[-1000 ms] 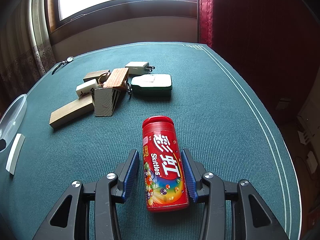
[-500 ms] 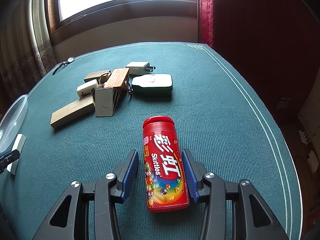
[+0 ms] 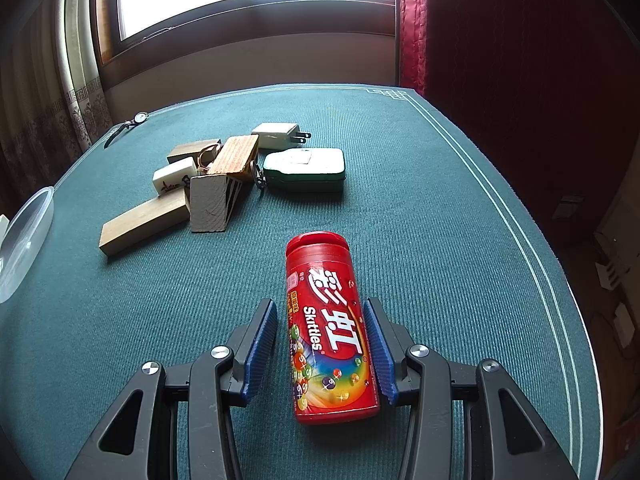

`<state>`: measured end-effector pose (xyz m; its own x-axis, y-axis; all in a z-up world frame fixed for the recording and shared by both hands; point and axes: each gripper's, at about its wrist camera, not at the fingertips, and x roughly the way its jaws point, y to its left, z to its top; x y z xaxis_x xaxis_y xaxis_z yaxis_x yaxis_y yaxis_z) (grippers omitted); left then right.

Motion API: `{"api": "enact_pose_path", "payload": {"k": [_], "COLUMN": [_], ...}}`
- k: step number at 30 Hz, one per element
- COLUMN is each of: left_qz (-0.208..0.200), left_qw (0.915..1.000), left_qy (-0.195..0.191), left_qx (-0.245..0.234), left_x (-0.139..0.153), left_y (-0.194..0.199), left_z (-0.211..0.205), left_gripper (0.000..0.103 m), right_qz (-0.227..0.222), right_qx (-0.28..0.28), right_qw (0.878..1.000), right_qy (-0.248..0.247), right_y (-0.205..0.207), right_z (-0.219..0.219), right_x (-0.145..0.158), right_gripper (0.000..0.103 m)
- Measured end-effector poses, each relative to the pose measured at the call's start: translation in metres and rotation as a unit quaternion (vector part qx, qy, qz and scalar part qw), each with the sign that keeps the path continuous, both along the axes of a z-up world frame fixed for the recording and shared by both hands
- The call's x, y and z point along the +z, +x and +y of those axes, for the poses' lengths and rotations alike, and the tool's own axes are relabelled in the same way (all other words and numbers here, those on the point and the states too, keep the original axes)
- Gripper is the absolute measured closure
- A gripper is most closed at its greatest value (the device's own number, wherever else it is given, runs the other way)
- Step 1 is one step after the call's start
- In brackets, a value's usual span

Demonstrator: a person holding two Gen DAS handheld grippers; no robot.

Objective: Organize rigid objects
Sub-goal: 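Carry the foam block into the clear bowl with the left tool while the right holds the can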

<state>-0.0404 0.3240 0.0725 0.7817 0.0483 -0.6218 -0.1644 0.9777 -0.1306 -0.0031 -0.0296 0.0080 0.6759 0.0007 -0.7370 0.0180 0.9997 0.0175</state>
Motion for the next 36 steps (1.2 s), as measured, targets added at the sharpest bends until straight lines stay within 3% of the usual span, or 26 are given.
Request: {"api": "enact_pose_path", "payload": {"k": [11, 12, 15, 16, 33, 36], "left_qz": [-0.011, -0.014, -0.020, -0.024, -0.033, -0.038], "left_qw": [0.9928, 0.9915, 0.9870, 0.9856, 0.9848, 0.9848], "left_qy": [0.022, 0.023, 0.025, 0.025, 0.004, 0.009], "left_qx": [0.118, 0.127, 0.157, 0.165, 0.171, 0.169], "left_x": [-0.007, -0.010, -0.017, -0.018, -0.033, -0.034], "left_y": [0.011, 0.012, 0.011, 0.007, -0.009, -0.015], "left_z": [0.075, 0.080, 0.091, 0.093, 0.094, 0.091], "left_gripper": [0.070, 0.067, 0.034, 0.033, 0.032, 0.032], "right_qz": [0.001, 0.001, 0.002, 0.002, 0.003, 0.003], "right_qx": [-0.006, -0.007, -0.011, -0.013, -0.054, -0.055], "right_qw": [1.000, 1.000, 1.000, 1.000, 0.998, 0.998], "right_qy": [-0.007, -0.008, -0.010, -0.011, -0.012, -0.011], "right_y": [0.001, 0.001, 0.000, 0.000, -0.005, -0.007], "right_z": [0.003, 0.003, 0.005, 0.005, 0.011, 0.016], "right_x": [0.000, 0.000, 0.000, 0.000, 0.000, 0.001], "right_gripper": [0.054, 0.054, 0.053, 0.053, 0.053, 0.060]}}
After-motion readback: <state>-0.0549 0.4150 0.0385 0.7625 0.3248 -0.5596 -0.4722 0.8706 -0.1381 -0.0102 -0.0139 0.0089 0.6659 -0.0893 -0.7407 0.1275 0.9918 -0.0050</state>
